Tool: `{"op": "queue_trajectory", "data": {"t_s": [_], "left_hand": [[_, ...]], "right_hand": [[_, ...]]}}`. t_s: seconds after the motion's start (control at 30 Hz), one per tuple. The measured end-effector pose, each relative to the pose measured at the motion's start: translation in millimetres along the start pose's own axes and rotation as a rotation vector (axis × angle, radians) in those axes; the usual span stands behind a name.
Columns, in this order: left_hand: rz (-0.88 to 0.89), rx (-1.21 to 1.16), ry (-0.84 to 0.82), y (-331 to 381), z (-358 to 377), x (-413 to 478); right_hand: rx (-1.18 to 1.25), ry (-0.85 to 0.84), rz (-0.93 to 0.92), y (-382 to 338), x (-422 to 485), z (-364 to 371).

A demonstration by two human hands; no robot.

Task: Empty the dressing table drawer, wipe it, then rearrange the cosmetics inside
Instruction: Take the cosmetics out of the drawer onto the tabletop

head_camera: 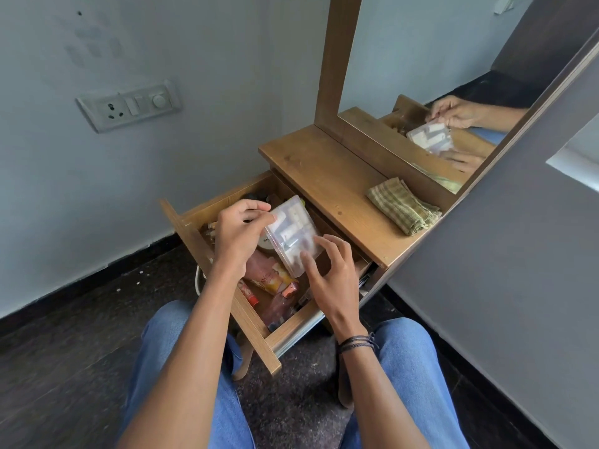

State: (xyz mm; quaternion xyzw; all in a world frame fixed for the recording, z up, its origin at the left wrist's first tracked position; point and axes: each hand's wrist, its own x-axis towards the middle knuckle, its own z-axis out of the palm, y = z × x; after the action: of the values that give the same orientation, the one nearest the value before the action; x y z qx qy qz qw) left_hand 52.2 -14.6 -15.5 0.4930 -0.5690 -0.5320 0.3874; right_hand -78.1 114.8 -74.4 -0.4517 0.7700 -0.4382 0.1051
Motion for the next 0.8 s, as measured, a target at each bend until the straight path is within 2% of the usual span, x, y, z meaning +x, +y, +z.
{"op": "queue_trajectory", "data": {"t_s": [0.33, 0.8], "left_hand": [[-0.158, -0.128, 0.028, -3.7, -9.2, 2.4], [-0.252, -0.318, 0.022, -3.5, -15.5, 7.1]], "right_hand": [[-0.008, -0.196, 0.010, -4.1, -3.1, -10.2], [0.051, -0.194, -0.026, -19.1, 5.3, -10.9]]}}
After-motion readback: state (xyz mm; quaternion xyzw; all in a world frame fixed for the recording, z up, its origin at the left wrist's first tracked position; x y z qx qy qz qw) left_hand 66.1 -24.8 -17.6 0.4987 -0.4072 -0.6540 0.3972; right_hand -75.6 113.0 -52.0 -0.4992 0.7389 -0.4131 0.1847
